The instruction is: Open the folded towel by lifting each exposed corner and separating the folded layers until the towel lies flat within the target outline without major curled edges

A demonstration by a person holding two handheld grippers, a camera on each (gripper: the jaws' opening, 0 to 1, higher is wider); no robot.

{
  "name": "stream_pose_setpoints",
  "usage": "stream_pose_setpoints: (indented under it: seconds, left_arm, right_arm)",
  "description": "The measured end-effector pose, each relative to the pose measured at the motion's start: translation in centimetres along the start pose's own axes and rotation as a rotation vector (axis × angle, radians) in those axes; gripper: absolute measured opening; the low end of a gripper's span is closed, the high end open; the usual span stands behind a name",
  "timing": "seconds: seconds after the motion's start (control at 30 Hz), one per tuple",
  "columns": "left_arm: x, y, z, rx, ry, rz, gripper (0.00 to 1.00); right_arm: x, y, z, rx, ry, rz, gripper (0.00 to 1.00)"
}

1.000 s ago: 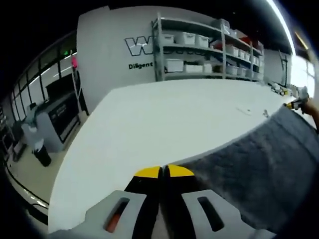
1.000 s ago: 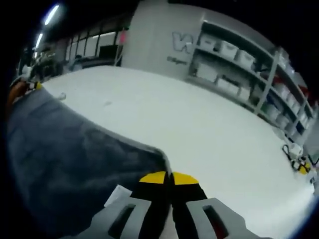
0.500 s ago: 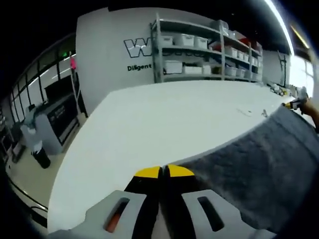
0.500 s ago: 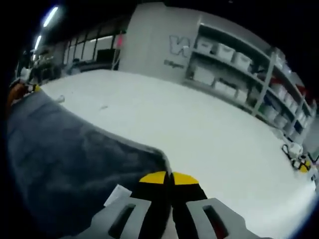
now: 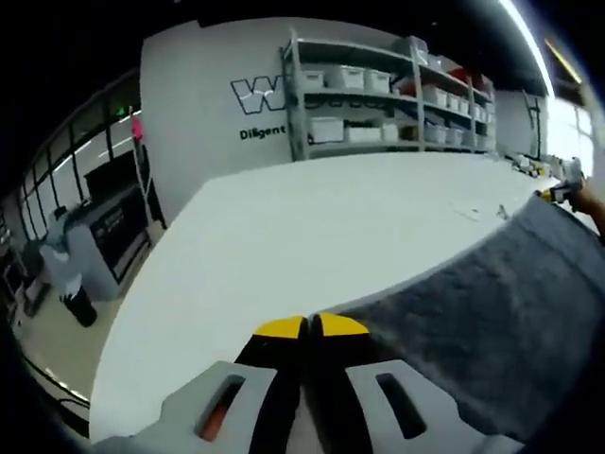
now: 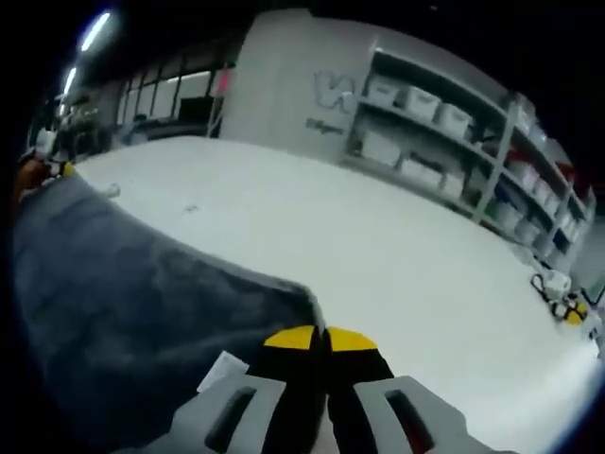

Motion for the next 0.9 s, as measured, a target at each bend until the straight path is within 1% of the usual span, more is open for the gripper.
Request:
stream_pose_setpoints:
  seconds: [0.03,0.07,0.1,0.17,0.2,0.23,0.27,0.3,0.33,0.37,0.4,0.43,0.47,0.5,0.53,0.57,0.6,0.63,0.67,0.7,0.73,0.77,0.8,0.83,0.87,0.9]
  left_arm:
    - [-0.2,0.2,0.0,-0.016,-0.011,0.080,0.05]
    - [-0.3,0.4,0.0,-0.031,-0.019,0.106,0.06]
    - [-0.4,0.8,0.0,-0.030,-0.021,0.091,0.08]
    - [-0.4,0.8,0.0,-0.020,-0.021,0.087,0.13]
    - [-0.4,0.9,0.1,-0.010,-0.021,0.087,0.18]
    - [-0.4,1.2,0.1,0.015,-0.021,0.076,0.23]
    - [-0.3,1.6,0.1,0.059,-0.022,0.046,0.34]
    - [-0.2,1.9,0.1,0.082,-0.027,0.023,0.45]
    - [-0.1,2.1,0.1,0.108,-0.023,-0.003,0.57]
    - [0.1,1.9,0.3,0.125,-0.023,-0.009,0.76]
    - [0.2,1.7,0.2,0.117,-0.023,-0.011,0.92]
    - [0.4,1.6,0.2,0.115,-0.031,-0.012,0.99]
    - [0.6,1.6,0.4,0.115,-0.031,-0.006,1.00]
    - [0.7,1.7,0.5,0.123,-0.026,0.008,1.00]
    - [0.7,1.6,0.6,0.125,-0.029,0.006,1.00]
    - [1.0,1.5,0.7,0.119,-0.049,-0.017,1.00]
    - [1.1,1.6,0.9,0.124,-0.063,-0.020,1.00]
    - [1.3,1.7,1.0,0.143,-0.074,-0.011,1.00]
    - [1.6,2.2,1.3,0.195,-0.091,-0.005,1.00]
    - [1.8,2.3,1.5,0.216,-0.108,-0.025,1.00]
    - [2.0,2.6,1.9,0.240,-0.122,-0.050,1.00]
    - [2.1,2.9,2.3,0.289,-0.120,-0.049,1.00]
    - [2.2,3.3,2.6,0.319,-0.126,-0.038,1.00]
    - [2.3,3.4,2.6,0.323,-0.139,-0.032,1.00]
    - [2.4,3.5,2.8,0.321,-0.147,-0.025,1.00]
    - [2.4,3.5,2.8,0.315,-0.150,-0.016,1.00]
  right_arm:
    - [0.0,0.0,0.0,-0.001,-0.004,-0.005,0.00]
    - [-0.1,0.1,0.0,0.001,-0.009,-0.001,0.00]
    - [-0.1,0.1,0.1,0.000,-0.009,-0.010,0.00]
    - [-0.1,0.0,0.2,0.002,-0.007,-0.030,0.00]
    - [-0.1,0.0,0.3,-0.003,-0.007,-0.033,0.02]
    - [-0.1,0.0,0.4,-0.009,-0.007,-0.029,0.05]
    - [-0.1,-0.1,0.5,-0.025,-0.010,-0.014,0.10]
    - [0.1,-0.4,0.7,-0.061,-0.025,0.006,0.24]
    - [0.2,-0.8,0.8,-0.113,-0.030,0.022,0.38]
    - [0.4,-1.1,1.0,-0.160,-0.044,0.031,0.56]
    - [0.8,-1.4,1.1,-0.184,-0.077,0.031,0.86]
    - [1.2,-1.5,1.2,-0.188,-0.113,0.025,0.98]
    - [1.3,-1.7,1.9,-0.208,-0.095,0.038,0.97]
    - [1.5,-1.5,2.1,-0.210,-0.096,0.013,1.00]
    - [1.7,-1.8,2.2,-0.243,-0.102,0.030,1.00]
    - [1.8,-1.6,2.5,-0.241,-0.108,0.044,1.00]
    - [1.9,-1.5,2.7,-0.237,-0.120,0.045,1.00]
    - [2.0,-1.5,2.8,-0.245,-0.118,0.040,1.00]
    - [2.0,-1.8,3.2,-0.289,-0.115,0.033,1.00]
    - [2.0,-1.9,3.3,-0.308,-0.116,0.040,1.00]
    - [2.1,-2.2,3.6,-0.326,-0.130,0.045,1.00]
    - [2.2,-2.3,3.9,-0.340,-0.142,0.034,1.00]
    - [2.3,-2.4,4.1,-0.348,-0.148,0.021,1.00]
    - [2.3,-2.4,4.3,-0.349,-0.153,0.015,1.00]
    - [2.9,-4.1,3.1,-0.344,-0.153,0.006,1.00]
    - [3.0,-4.3,2.9,-0.343,-0.157,0.000,1.00]
Point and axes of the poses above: the point that each gripper's makers call its tool centre point, and the gripper's own axes: z roughly backward along the fingers, y roughly to its left, x roughly out of its top, the point moved 9 cm from there along z, roughly backward along the fingers, and after that the axes turned 2 degrees about -z, right-handed, at the moved point
